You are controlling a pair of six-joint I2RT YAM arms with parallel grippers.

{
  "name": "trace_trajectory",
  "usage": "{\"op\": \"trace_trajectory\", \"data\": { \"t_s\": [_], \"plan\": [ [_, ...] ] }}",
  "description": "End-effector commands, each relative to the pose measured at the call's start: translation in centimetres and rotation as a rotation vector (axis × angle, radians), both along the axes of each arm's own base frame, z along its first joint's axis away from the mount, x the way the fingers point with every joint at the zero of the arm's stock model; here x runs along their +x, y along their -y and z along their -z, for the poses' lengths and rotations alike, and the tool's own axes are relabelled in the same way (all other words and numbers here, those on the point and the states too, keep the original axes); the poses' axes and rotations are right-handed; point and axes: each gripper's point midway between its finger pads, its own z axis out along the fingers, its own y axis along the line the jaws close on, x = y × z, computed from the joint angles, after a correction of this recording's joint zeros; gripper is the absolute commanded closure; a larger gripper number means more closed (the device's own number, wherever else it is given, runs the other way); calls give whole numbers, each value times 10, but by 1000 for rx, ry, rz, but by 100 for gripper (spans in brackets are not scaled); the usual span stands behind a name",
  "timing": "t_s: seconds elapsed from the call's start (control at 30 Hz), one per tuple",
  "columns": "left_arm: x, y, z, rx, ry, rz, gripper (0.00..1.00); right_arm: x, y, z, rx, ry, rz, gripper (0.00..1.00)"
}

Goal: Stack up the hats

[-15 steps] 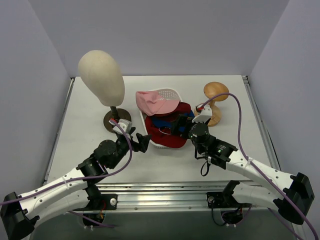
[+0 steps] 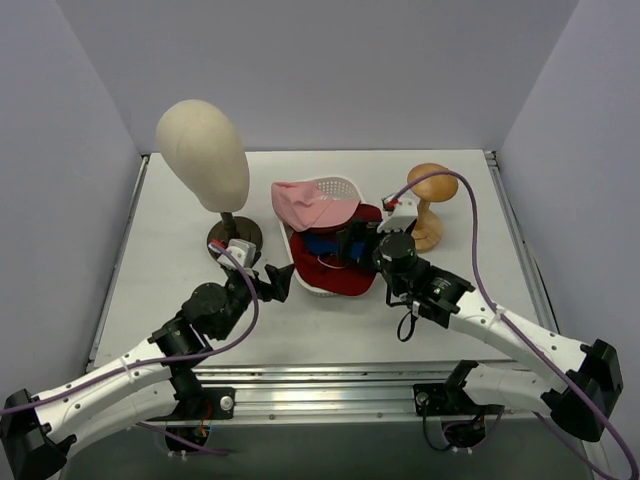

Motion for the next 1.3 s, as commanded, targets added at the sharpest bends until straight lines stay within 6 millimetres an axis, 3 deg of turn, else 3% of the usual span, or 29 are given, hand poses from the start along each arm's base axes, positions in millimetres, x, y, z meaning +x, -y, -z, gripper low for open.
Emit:
{"op": "trace_trajectory", "data": {
  "t_s": [0.0, 0.03, 0.07, 0.1, 0.17, 0.2, 0.33, 0.5, 0.53, 0.57, 0.63, 0.7, 0.73, 0.8, 0.87, 0.9, 0.93, 1.13, 1.27],
  "plan": [
    [2, -10, -17, -39, 45, -49, 6, 22, -11, -53, -46, 100, -9, 3],
    [2, -13, -19, -47, 42, -60, 6, 31, -18, -50, -75, 92, -15, 3],
    [2, -15, -20, -50, 42, -69, 6, 36, -25, -57, -84, 107, -39, 4],
    [1, -15, -21, -57, 45, -66, 6, 43, -34, -77, -71, 150, -65, 5],
    [-2, -18, -25, -81, 59, -63, 6, 54, -53, -73, -145, 162, -135, 9],
    [-3, -20, -23, -82, 59, -66, 6, 59, -60, -86, -140, 192, -151, 10],
    [-5, -38, -28, -129, 73, -125, 6, 79, -91, -71, -257, 219, -310, 19],
    [-11, -51, -34, -194, 98, -144, 6, 96, -120, -53, -272, 199, -498, 30],
    [-13, -53, -34, -204, 103, -143, 6, 101, -126, -40, -286, 176, -516, 30],
    [-13, -54, -35, -211, 105, -145, 6, 107, -130, -45, -284, 185, -525, 30],
    [-14, -56, -37, -218, 109, -151, 6, 115, -138, -23, -309, 140, -566, 32],
    [-14, -57, -36, -215, 107, -154, 6, 128, -139, -21, -311, 132, -560, 37],
    [-14, -57, -36, -218, 106, -157, 6, 133, -143, -5, -316, 104, -574, 38],
    [-13, -56, -35, -214, 102, -155, 6, 142, -148, -4, -311, 101, -593, 39],
    [-12, -56, -34, -211, 99, -158, 6, 151, -154, 14, -318, 72, -614, 39],
    [-11, -56, -34, -209, 99, -163, 6, 158, -155, 8, -321, 78, -600, 40],
    [-10, -56, -32, -203, 94, -168, 6, 165, -157, 21, -331, 58, -595, 40],
    [-7, -52, -29, -183, 91, -169, 6, 185, -155, 46, -323, 22, -564, 46],
    [-6, -49, -30, -180, 91, -159, 6, 194, -149, 42, -325, 52, -509, 58]
  ]
}}
